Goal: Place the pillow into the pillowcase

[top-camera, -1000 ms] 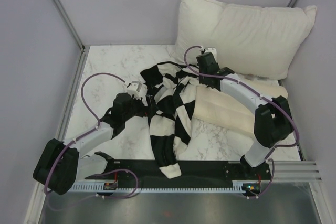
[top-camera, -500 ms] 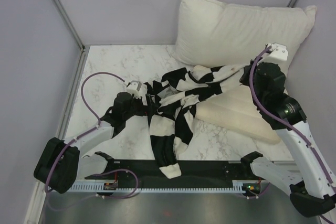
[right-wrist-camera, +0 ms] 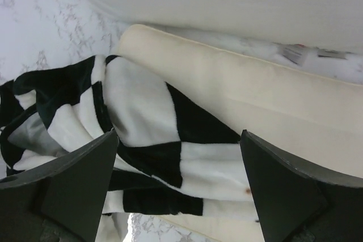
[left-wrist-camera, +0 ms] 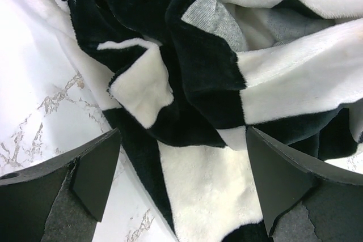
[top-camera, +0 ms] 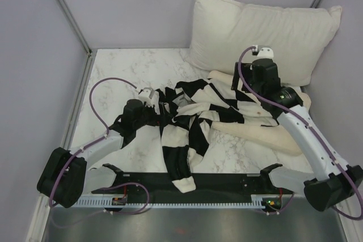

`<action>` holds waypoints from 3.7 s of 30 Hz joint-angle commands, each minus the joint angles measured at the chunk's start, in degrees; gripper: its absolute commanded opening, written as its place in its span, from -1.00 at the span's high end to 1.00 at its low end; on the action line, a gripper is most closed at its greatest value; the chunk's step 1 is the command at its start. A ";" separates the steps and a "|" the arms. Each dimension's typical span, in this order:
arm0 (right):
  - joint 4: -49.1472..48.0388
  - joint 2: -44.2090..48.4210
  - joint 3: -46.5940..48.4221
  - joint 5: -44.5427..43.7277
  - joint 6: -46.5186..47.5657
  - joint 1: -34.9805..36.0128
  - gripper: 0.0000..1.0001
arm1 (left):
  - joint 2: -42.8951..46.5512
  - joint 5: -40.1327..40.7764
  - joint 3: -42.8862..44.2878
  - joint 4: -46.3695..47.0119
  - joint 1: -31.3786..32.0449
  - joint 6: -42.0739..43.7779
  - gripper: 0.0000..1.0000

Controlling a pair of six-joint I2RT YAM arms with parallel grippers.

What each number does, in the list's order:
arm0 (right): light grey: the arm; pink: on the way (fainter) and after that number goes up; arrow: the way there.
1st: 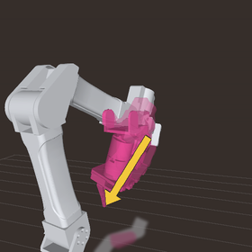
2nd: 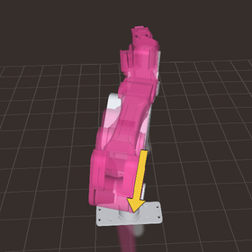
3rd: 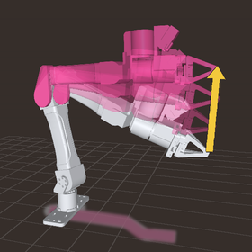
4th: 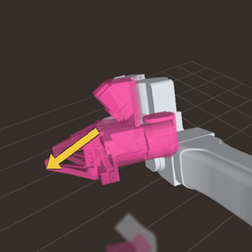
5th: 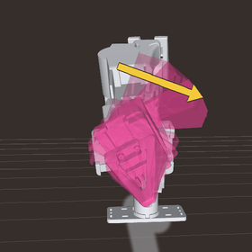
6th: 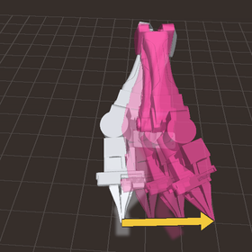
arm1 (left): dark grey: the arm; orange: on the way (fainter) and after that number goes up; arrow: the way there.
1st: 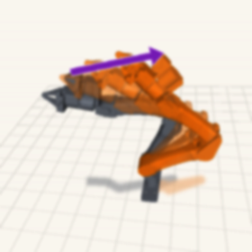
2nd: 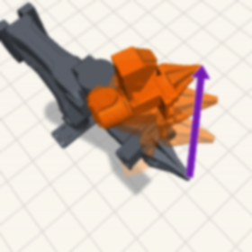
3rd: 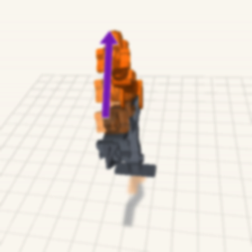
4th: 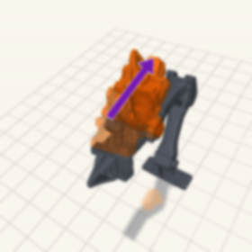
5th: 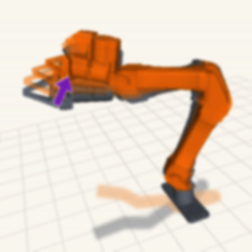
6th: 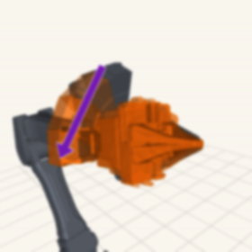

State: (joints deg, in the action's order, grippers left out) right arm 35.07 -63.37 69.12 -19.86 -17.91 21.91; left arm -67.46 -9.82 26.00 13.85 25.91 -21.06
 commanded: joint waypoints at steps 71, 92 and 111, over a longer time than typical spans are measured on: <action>6.68 10.81 17.36 -19.96 -0.81 9.38 1.00 | -27.71 -9.42 7.39 25.25 12.58 -51.09 -0.27; 8.44 14.76 16.04 -9.71 -1.86 9.47 1.00 | 28.39 34.94 27.43 -49.75 5.73 -12.26 0.95; -1.49 20.66 4.36 26.88 -13.29 9.38 1.00 | 35.19 53.94 50.28 -78.36 5.82 -10.06 0.95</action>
State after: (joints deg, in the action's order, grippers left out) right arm 39.09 -43.44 74.35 2.52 -28.99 31.38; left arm -34.89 40.29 75.18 -61.89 31.90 -31.24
